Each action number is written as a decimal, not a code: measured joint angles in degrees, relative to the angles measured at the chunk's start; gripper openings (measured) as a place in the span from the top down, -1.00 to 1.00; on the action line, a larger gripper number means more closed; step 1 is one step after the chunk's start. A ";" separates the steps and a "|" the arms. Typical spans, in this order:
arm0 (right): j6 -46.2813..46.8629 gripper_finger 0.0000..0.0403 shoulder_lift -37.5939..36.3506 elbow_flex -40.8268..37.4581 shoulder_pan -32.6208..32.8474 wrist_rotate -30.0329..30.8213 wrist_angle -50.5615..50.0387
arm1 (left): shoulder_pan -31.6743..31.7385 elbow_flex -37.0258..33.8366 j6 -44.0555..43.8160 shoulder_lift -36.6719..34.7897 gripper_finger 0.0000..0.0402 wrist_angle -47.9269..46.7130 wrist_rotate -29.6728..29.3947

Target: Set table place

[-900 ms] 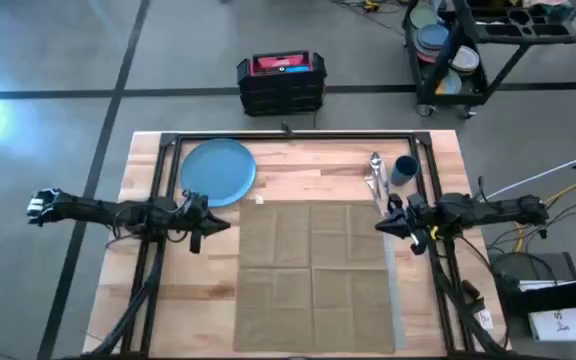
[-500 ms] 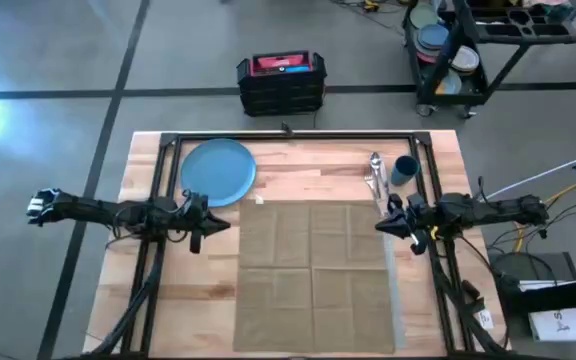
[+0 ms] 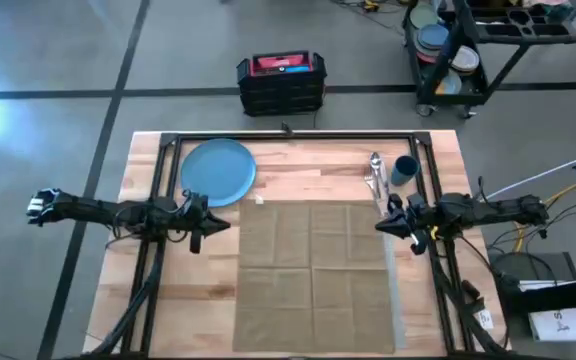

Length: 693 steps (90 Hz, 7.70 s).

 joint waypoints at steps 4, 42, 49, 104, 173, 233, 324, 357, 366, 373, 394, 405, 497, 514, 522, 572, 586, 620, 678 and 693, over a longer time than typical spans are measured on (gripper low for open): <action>0.00 1.00 0.02 0.00 0.01 -0.01 -0.01 | 0.02 -0.01 -0.01 0.00 1.00 -0.01 0.02; 0.00 1.00 0.02 0.00 0.00 0.00 0.00 | 0.02 0.00 -0.01 0.00 1.00 0.00 0.02; 0.00 1.00 0.01 0.00 0.02 0.00 -0.02 | 0.02 -0.01 -0.01 0.00 1.00 0.00 0.02; 0.00 1.00 0.02 0.00 0.01 0.00 0.00 | 0.02 -0.01 0.00 0.00 1.00 -0.02 0.02; -0.20 1.00 0.00 0.00 0.00 1.40 0.06 | 0.01 0.00 0.00 0.00 1.00 0.02 -2.34; 0.00 1.00 0.00 -0.01 0.00 2.99 0.22 | 0.00 0.00 -3.02 0.04 1.00 2.00 -6.54; 2.82 1.00 24.94 60.06 -0.26 31.85 -30.22 | 10.40 70.22 29.26 27.45 1.00 -42.48 -12.70; -4.53 1.00 58.35 111.12 -0.26 31.96 -66.86 | 20.32 111.59 37.76 49.26 1.00 -67.99 -12.70; -4.05 1.00 64.97 119.90 -0.26 31.98 -77.52 | 21.36 117.61 37.73 55.07 1.00 -77.80 -12.66; -2.43 1.00 69.18 124.51 -0.28 32.43 -86.18 | 21.46 119.27 37.55 59.20 1.00 -84.57 -12.57; 0.17 1.00 76.87 124.72 -0.92 30.12 -93.87 | 21.44 112.16 34.58 67.58 1.00 -90.16 -6.01; -0.39 1.00 78.80 119.65 -1.10 30.83 -94.44 | 21.13 101.66 32.85 68.54 1.00 -81.67 0.46; 25.88 1.00 49.92 32.99 -1.65 21.33 -44.01 | 19.71 44.48 14.56 57.70 1.00 -28.51 5.09; 23.18 1.00 49.86 32.37 -1.75 21.79 -42.67 | 19.74 45.15 12.81 60.56 1.00 -27.38 5.07; 21.62 1.00 49.86 32.37 -2.93 21.85 -43.15 | 19.78 45.68 11.18 61.50 1.00 -27.41 5.07; 21.28 1.00 52.20 26.87 -24.46 10.21 -40.45 | 19.78 45.79 11.09 62.12 1.00 -26.99 6.08; 17.99 1.00 54.61 26.86 -27.71 10.00 -38.86 | 19.78 45.79 11.79 62.12 1.00 -27.19 7.47; 12.35 0.67 59.41 26.86 -28.01 10.33 -37.49 | 19.78 45.68 12.22 62.12 1.00 -28.32 7.49; 13.42 0.03 59.61 27.57 -28.02 11.37 -35.34 | 21.54 43.25 11.69 65.10 1.00 -34.89 7.50; 13.35 0.03 59.60 28.18 -28.02 11.39 -35.33 | 22.26 42.80 10.98 67.10 1.00 -32.67 7.06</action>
